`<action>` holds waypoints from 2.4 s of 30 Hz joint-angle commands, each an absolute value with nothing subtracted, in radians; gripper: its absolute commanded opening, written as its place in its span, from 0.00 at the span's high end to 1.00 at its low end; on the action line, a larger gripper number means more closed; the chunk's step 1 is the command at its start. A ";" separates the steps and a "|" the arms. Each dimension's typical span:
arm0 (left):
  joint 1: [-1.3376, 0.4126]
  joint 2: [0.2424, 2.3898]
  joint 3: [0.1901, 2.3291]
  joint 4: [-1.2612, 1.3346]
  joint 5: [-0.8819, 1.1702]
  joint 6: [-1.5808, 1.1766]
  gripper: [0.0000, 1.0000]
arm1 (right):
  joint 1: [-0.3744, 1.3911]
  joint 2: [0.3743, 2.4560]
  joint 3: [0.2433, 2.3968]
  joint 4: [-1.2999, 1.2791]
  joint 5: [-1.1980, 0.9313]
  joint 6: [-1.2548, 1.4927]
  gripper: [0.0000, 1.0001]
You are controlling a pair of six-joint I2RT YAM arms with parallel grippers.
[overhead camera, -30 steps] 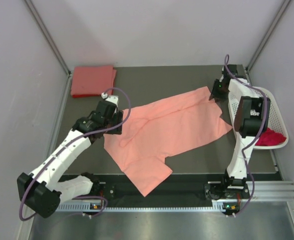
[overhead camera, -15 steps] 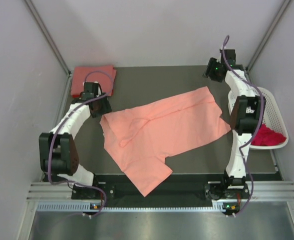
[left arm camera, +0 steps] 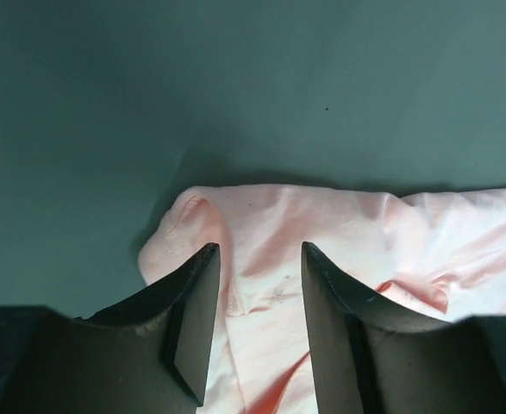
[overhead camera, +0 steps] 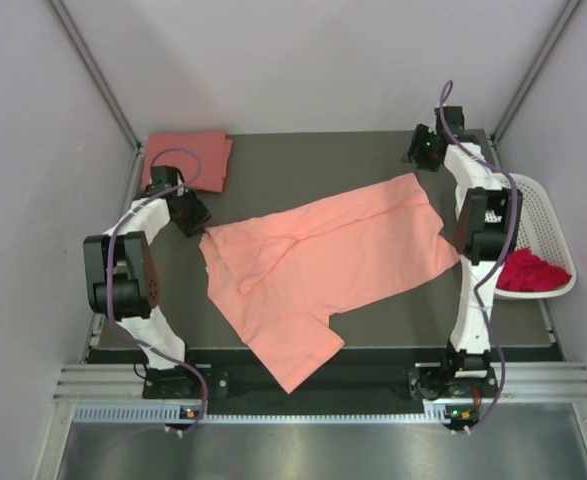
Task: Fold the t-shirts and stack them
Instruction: Fold the tshirt
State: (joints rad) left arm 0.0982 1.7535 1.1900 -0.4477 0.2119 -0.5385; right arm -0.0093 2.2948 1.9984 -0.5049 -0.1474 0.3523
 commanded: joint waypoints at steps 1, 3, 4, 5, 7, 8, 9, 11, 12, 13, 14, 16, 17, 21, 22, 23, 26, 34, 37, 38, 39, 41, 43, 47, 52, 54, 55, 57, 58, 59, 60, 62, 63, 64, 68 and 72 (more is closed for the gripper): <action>0.101 1.782 1.238 -0.380 0.253 -0.589 0.53 | -0.008 2.316 2.059 -0.469 -0.152 0.373 0.48; 0.101 1.801 1.252 -0.396 0.252 -0.598 0.54 | -0.008 2.322 2.065 -0.466 -0.150 0.376 0.48; 0.103 1.815 1.259 -0.400 0.250 -0.600 0.55 | -0.008 2.329 2.068 -0.466 -0.150 0.379 0.48; 0.103 1.822 1.261 -0.405 0.244 -0.601 0.55 | -0.008 2.335 2.077 -0.469 -0.147 0.379 0.48; 0.103 1.841 1.269 -0.417 0.238 -0.601 0.57 | -0.009 2.342 2.080 -0.468 -0.143 0.379 0.48; 0.104 1.844 1.270 -0.422 0.223 -0.600 0.59 | -0.012 2.344 2.086 -0.465 -0.147 0.379 0.48; 0.103 1.848 1.272 -0.423 0.215 -0.597 0.60 | -0.014 2.350 2.091 -0.468 -0.149 0.380 0.48; 0.103 1.856 1.275 -0.423 0.198 -0.588 0.63 | -0.018 2.362 2.111 -0.480 -0.149 0.379 0.48; 0.103 1.859 1.278 -0.426 0.186 -0.583 0.64 | -0.021 2.365 2.112 -0.479 -0.149 0.377 0.48; 0.103 1.868 1.285 -0.429 0.189 -0.583 0.63 | -0.023 2.365 2.112 -0.479 -0.150 0.379 0.48; 0.103 1.870 1.292 -0.458 0.199 -0.575 0.62 | -0.025 2.367 2.111 -0.479 -0.150 0.380 0.48; 0.101 1.838 1.267 -0.474 0.209 -0.571 0.55 | -0.029 2.367 2.111 -0.483 -0.150 0.382 0.48; 0.100 1.813 1.235 -0.422 0.212 -0.581 0.45 | -0.031 2.365 2.111 -0.483 -0.152 0.380 0.48; 0.100 1.759 1.161 -0.364 0.216 -0.598 0.39 | -0.032 2.370 2.103 -0.482 -0.161 0.374 0.48; 0.100 1.773 1.172 -0.367 0.230 -0.601 0.39 | -0.034 2.372 2.102 -0.483 -0.164 0.374 0.48; 0.101 1.784 1.178 -0.368 0.235 -0.609 0.40 | -0.034 2.370 2.095 -0.483 -0.164 0.373 0.48; 0.100 1.804 1.192 -0.370 0.229 -0.621 0.43 | -0.038 2.368 2.086 -0.482 -0.163 0.370 0.48; 0.100 1.793 1.172 -0.330 0.169 -0.643 0.88 | -0.055 2.370 2.082 -0.488 -0.150 0.347 0.50; 0.098 1.756 1.134 -0.308 0.153 -0.652 0.96 | -0.055 2.379 2.085 -0.486 -0.158 0.307 0.51; 0.100 1.753 1.129 -0.301 0.155 -0.656 1.00 | -0.055 2.385 2.098 -0.497 -0.164 0.299 0.51; 0.100 1.752 1.123 -0.301 0.158 -0.655 1.00 | -0.057 2.393 2.111 -0.511 -0.161 0.285 0.52; 0.098 1.752 1.123 -0.299 0.160 -0.655 1.00 | -0.060 2.404 2.120 -0.523 -0.163 0.278 0.55; 0.098 1.746 1.123 -0.296 0.155 -0.657 1.00 | -0.061 2.407 2.112 -0.522 -0.169 0.268 0.55; 0.100 1.729 1.117 -0.287 0.143 -0.653 1.00 | -0.063 2.416 2.112 -0.531 -0.204 0.253 0.61; 0.098 1.713 1.115 -0.281 0.141 -0.655 1.00 | -0.063 2.431 2.111 -0.537 -0.213 0.249 0.63; 0.100 1.713 1.118 -0.282 0.144 -0.650 1.00 | -0.063 2.433 2.111 -0.537 -0.209 0.250 0.63; 0.100 1.713 1.118 -0.282 0.146 -0.649 1.00 | -0.063 2.439 2.111 -0.538 -0.209 0.250 0.65; 0.098 1.710 1.117 -0.281 0.143 -0.647 1.00 | -0.063 2.441 2.112 -0.540 -0.198 0.253 0.67; 0.098 1.709 1.117 -0.282 0.141 -0.647 1.00 | -0.063 2.441 2.112 -0.537 -0.192 0.255 0.70; 0.098 1.707 1.117 -0.281 0.141 -0.647 1.00 | -0.064 2.445 2.114 -0.532 -0.187 0.255 0.71; 0.100 1.707 1.117 -0.282 0.140 -0.647 1.00 | -0.064 2.445 2.114 -0.531 -0.183 0.258 0.73; 0.098 1.707 1.117 -0.287 0.127 -0.649 1.00 | -0.066 2.451 2.115 -0.522 -0.169 0.264 0.82; 0.100 1.706 1.111 -0.285 0.123 -0.652 1.00 | -0.066 2.454 2.117 -0.515 -0.167 0.273 0.86; 0.098 1.704 1.111 -0.285 0.109 -0.656 1.00 | -0.067 2.454 2.117 -0.508 -0.166 0.278 1.00; 0.100 1.703 1.094 -0.278 0.063 -0.693 1.00 | -0.075 2.447 2.103 -0.457 -0.132 0.313 1.00; 0.101 1.700 1.068 -0.233 0.037 -0.724 1.00 | -0.077 2.425 2.072 -0.385 -0.097 0.354 1.00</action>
State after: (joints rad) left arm 0.0971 1.7454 1.0821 -0.3096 0.0917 -0.6907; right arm -0.0555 2.4405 2.0689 -0.4862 -0.1566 0.3149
